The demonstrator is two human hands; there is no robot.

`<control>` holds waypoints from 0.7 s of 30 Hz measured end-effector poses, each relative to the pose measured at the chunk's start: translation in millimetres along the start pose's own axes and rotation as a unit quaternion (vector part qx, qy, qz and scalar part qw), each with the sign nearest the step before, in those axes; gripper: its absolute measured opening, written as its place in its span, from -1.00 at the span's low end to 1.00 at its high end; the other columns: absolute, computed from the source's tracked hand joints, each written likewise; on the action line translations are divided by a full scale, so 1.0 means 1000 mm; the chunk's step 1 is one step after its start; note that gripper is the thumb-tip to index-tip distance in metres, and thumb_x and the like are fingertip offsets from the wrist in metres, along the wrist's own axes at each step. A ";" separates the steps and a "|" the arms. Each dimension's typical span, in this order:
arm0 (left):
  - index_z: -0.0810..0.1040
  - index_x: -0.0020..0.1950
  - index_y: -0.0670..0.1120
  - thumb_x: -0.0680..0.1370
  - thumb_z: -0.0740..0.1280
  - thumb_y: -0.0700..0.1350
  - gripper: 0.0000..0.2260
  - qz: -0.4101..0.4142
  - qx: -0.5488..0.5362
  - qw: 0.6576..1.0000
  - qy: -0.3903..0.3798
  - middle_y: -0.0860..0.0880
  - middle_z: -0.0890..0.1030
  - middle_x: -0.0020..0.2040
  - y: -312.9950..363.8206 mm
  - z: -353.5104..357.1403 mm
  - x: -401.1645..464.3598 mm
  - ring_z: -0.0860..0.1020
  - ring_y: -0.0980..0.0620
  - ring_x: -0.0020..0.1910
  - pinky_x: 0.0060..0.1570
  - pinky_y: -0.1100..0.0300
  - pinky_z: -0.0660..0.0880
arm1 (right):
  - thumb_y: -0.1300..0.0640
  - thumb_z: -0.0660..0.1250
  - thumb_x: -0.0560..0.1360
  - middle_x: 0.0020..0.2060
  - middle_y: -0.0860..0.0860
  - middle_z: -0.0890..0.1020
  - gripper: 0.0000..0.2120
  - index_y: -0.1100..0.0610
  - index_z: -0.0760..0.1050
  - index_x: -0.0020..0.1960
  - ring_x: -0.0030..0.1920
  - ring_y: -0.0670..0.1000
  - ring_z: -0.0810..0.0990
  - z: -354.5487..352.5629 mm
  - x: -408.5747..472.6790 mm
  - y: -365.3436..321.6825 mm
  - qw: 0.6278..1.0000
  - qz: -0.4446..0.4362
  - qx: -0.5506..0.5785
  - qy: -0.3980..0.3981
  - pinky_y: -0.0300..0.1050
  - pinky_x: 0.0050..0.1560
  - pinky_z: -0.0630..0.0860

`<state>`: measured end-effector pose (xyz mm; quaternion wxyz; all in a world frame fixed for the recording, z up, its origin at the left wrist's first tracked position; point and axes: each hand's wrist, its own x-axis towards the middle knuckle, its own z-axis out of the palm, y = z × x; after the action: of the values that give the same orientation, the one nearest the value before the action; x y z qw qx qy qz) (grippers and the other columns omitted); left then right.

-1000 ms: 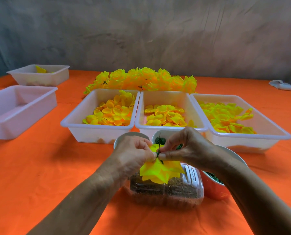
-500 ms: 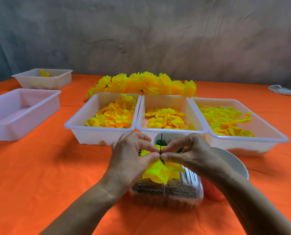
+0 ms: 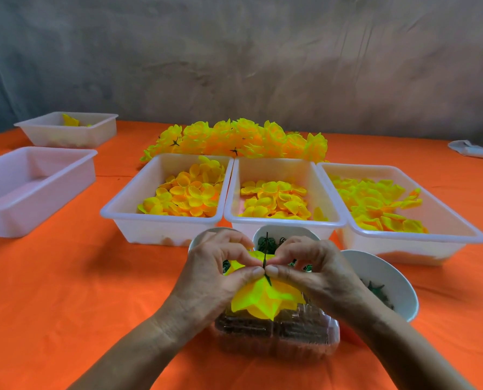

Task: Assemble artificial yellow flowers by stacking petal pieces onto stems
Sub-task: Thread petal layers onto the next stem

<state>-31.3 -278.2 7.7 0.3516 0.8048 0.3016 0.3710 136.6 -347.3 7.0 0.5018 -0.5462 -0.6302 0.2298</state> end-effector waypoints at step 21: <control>0.60 -0.39 0.04 0.30 0.56 -0.15 -0.82 -0.042 -0.046 0.998 0.005 0.10 0.63 -0.14 0.028 -0.002 0.014 0.58 0.16 -0.04 -0.01 0.23 0.50 | 0.07 0.56 0.27 -0.33 -0.08 0.62 -0.92 0.03 0.69 -0.28 -0.22 -0.11 0.56 0.027 -0.013 -0.023 0.985 0.055 -0.080 0.140 -0.04 -0.17 0.49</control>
<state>-19.3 -283.1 36.1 0.4019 0.7724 0.3199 0.3735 100.7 -359.2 10.4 0.5266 -0.6450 -0.5391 0.1267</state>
